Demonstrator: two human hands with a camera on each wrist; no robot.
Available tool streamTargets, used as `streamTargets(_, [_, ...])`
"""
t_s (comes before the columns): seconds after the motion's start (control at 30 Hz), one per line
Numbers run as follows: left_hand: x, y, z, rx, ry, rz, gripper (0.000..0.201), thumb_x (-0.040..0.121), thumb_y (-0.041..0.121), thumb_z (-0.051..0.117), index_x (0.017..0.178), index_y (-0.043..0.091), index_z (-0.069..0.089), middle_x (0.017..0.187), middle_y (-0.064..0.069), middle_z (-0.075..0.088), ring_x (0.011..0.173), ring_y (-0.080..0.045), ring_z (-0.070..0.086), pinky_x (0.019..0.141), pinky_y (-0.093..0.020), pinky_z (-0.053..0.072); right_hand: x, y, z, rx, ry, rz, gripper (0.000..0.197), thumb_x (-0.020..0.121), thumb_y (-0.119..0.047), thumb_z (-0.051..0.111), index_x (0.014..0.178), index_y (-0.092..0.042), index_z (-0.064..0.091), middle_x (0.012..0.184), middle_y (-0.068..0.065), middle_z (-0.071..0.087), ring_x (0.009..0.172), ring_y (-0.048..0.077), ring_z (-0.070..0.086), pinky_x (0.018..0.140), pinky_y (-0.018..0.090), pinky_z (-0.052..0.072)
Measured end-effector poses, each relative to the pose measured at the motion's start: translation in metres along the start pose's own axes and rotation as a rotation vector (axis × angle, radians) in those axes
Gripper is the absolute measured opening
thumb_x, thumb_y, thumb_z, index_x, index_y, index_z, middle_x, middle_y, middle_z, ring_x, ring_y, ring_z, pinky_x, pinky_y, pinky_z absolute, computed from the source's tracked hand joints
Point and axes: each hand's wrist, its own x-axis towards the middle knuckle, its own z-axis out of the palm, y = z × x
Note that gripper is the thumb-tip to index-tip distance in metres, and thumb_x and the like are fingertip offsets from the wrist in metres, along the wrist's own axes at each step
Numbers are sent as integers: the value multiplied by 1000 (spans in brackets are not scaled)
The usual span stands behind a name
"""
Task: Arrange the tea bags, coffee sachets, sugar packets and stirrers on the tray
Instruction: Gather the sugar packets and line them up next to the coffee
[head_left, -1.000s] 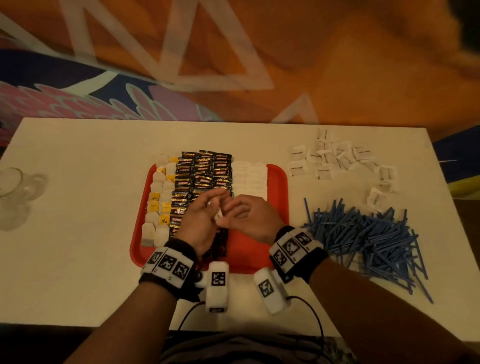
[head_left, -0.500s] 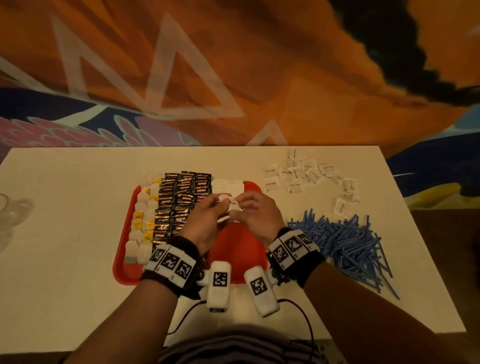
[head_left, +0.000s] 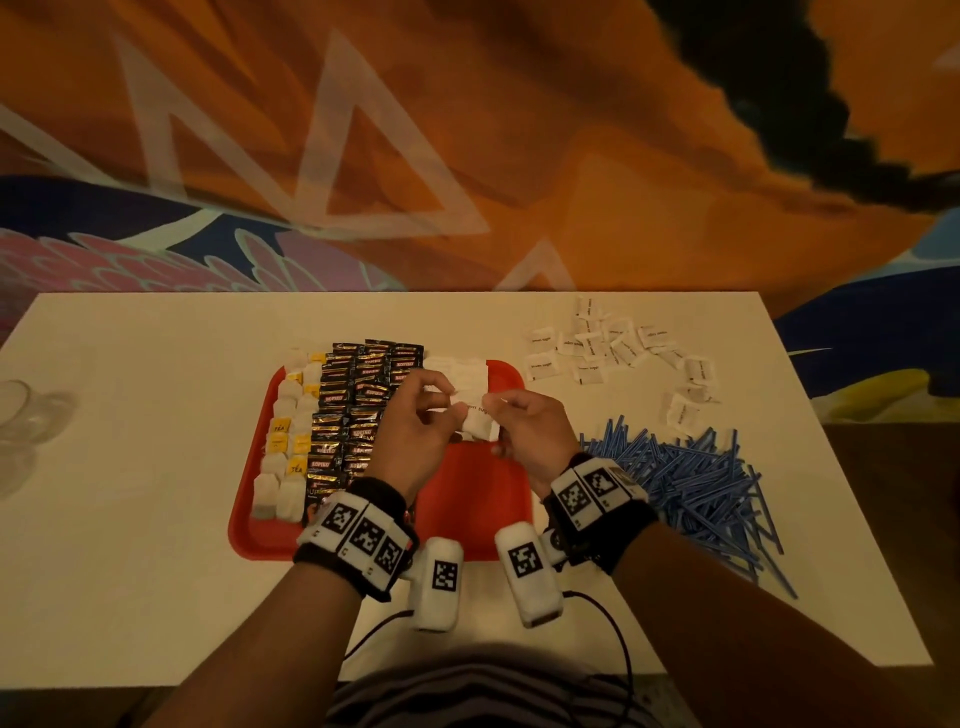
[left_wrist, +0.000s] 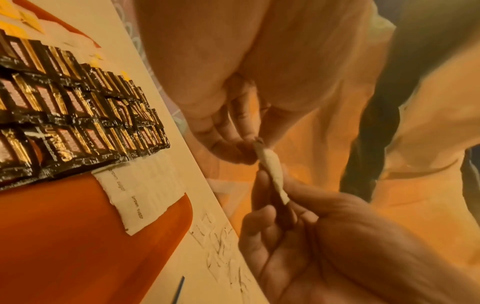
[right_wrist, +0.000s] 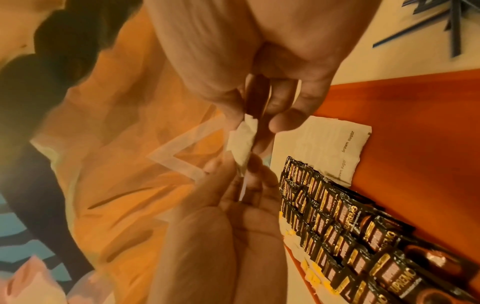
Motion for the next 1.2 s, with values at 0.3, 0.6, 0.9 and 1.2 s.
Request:
streamTargets(0.3, [-3, -12, -10, 72, -16, 16, 23, 93, 4, 66, 99, 23, 75, 96, 0, 74, 81, -26, 68, 78, -36, 58, -10, 2, -2, -53, 150, -181, 15, 84, -26, 75, 91, -13, 73, 79, -1, 73, 55, 3, 61, 50, 19, 49])
streamTargets(0.6, [2, -33, -22, 70, 8, -39, 26, 94, 5, 64, 99, 28, 77, 100, 9, 75, 94, -11, 68, 82, -23, 55, 6, 25, 4, -76, -140, 57, 19, 84, -18, 75, 100, -7, 73, 91, 13, 75, 72, 18, 68, 55, 24, 47])
streamTargets(0.9, [15, -70, -55, 112, 222, -162, 26, 97, 7, 59, 108, 26, 73, 104, 7, 73, 83, -11, 69, 75, -28, 59, 46, 73, 15, -325, 14, 134, 34, 80, -30, 79, 108, -13, 72, 98, 3, 75, 77, 18, 73, 71, 28, 58])
streamTargets(1.2, [-4, -97, -109, 116, 312, -248, 20, 98, 7, 58, 107, 19, 72, 102, 6, 72, 73, -10, 68, 66, -24, 56, 82, 81, 36, -606, 51, 161, 43, 89, -26, 70, 126, -7, 62, 127, 8, 65, 117, 21, 60, 89, 21, 44])
